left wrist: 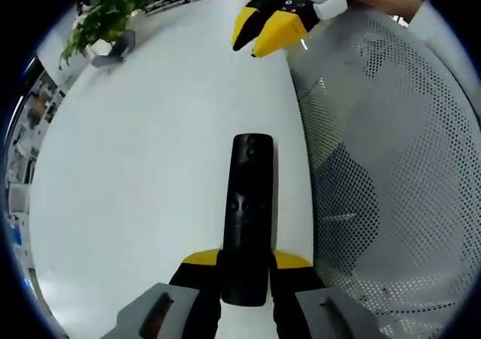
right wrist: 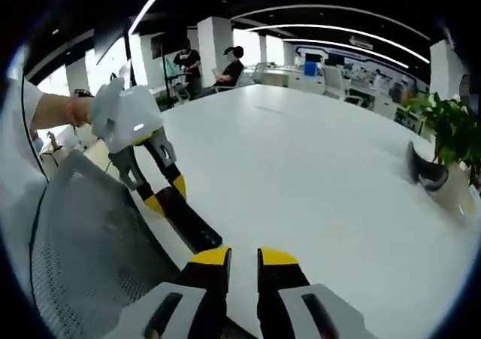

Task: Press the specified remote control buttons in sequence, fully releasing each button before pressing the next.

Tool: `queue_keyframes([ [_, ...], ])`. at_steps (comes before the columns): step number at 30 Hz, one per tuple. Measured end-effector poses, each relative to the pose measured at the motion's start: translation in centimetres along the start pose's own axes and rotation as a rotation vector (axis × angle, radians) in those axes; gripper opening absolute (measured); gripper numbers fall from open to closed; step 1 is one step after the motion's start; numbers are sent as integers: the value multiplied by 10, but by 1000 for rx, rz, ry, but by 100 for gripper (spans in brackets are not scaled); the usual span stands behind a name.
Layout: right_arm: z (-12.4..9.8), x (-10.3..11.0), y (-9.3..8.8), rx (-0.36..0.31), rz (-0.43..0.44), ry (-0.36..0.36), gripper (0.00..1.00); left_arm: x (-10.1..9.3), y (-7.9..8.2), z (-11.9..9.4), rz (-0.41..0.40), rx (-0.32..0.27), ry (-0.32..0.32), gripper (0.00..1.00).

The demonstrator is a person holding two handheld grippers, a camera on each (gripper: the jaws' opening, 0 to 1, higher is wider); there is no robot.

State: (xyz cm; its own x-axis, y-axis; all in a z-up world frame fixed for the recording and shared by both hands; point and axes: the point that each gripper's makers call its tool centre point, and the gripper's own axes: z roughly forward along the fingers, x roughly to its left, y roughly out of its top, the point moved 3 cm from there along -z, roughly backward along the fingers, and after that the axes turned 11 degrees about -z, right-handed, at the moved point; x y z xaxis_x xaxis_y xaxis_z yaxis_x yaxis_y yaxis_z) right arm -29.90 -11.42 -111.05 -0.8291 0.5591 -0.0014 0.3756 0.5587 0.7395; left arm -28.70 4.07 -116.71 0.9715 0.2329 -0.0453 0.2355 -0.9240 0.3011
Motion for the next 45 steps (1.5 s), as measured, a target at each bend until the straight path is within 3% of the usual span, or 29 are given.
queue_keyframes([
  [4,9,10,5,39,-50,83,5,-1,-2,-1,-12,-23,3,24],
  [9,35,19,17,84,-148,193,0,-1,-5,-2,-37,-85,-4,24],
  [14,51,25,10,177,-262,266,0,-2,-4,-1,-33,-108,-9,24],
  [23,61,22,-1,281,-360,319,0,-2,-3,-1,-36,-108,-7,24],
  [34,68,20,0,366,-473,362,0,-1,-3,-1,-38,-106,-5,24],
  [40,72,19,3,454,-505,402,0,0,-2,-1,-40,-111,-4,24],
  [45,73,17,4,497,-471,422,0,0,-3,-1,-39,-119,-7,24],
])
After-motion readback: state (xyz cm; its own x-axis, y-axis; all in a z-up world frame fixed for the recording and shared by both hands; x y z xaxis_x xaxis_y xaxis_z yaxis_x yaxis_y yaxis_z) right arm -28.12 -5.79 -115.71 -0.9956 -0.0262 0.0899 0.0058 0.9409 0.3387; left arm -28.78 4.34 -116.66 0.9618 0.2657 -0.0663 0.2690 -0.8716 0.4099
